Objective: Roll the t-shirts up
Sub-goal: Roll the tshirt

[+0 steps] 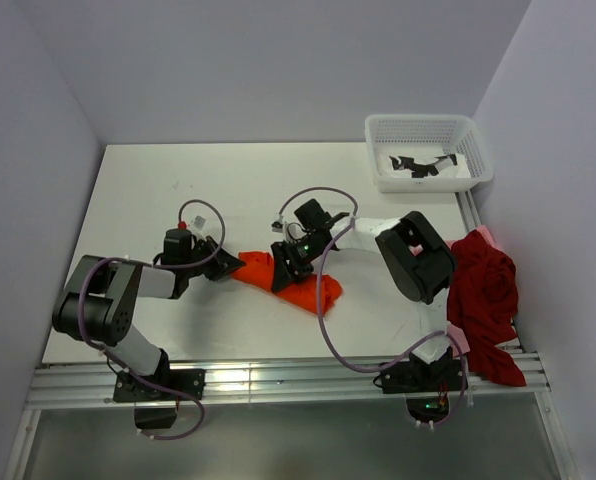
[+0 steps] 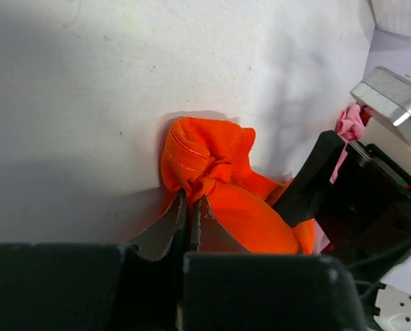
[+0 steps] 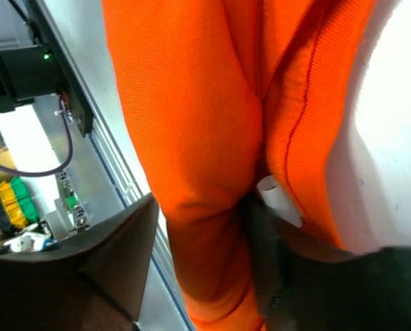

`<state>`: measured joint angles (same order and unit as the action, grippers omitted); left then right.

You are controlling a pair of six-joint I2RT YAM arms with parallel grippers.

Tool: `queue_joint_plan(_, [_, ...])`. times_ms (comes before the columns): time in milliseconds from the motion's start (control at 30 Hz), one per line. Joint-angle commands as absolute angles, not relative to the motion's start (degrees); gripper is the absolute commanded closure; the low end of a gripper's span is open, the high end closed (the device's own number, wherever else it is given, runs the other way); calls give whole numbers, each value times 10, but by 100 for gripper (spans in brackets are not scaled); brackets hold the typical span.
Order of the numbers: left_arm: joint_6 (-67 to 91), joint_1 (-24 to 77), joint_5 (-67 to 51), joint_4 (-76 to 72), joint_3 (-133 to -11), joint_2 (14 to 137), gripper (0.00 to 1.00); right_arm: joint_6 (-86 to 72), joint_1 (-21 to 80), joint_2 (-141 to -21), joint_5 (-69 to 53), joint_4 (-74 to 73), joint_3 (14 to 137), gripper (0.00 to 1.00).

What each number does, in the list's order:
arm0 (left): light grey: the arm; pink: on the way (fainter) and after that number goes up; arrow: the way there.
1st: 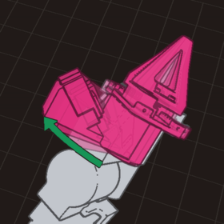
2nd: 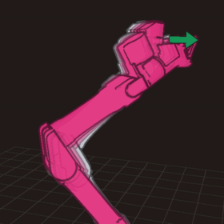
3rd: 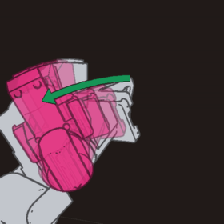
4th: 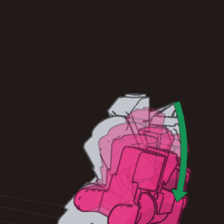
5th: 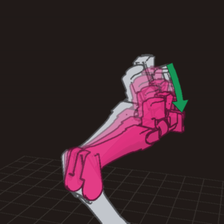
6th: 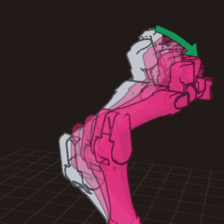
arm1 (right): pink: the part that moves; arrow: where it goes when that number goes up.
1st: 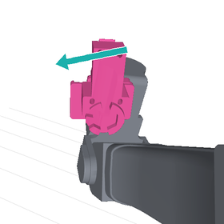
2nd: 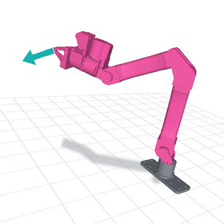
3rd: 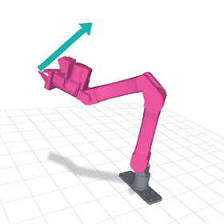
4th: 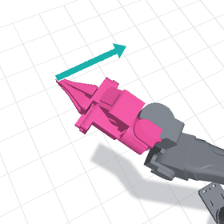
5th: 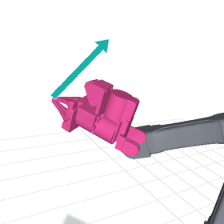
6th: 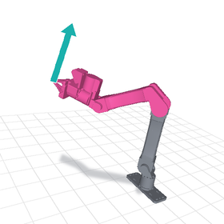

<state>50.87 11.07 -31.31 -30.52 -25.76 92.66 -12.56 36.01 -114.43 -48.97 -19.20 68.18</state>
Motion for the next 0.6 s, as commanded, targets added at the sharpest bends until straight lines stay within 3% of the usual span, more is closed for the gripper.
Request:
queue_joint_plan(0, [500, 122, -266, -284, -242, 884, 100, -112, 360, -1118, -403, -220, 651, 34])
queue_joint_plan(133, [491, 127, -224, -251, -235, 832, 100, -142, 345, -1062, -389, -202, 628, 20])
queue_joint_plan(567, [481, 158, -152, -199, -247, 811, 100, -247, 249, -768, -297, -142, 450, 4])
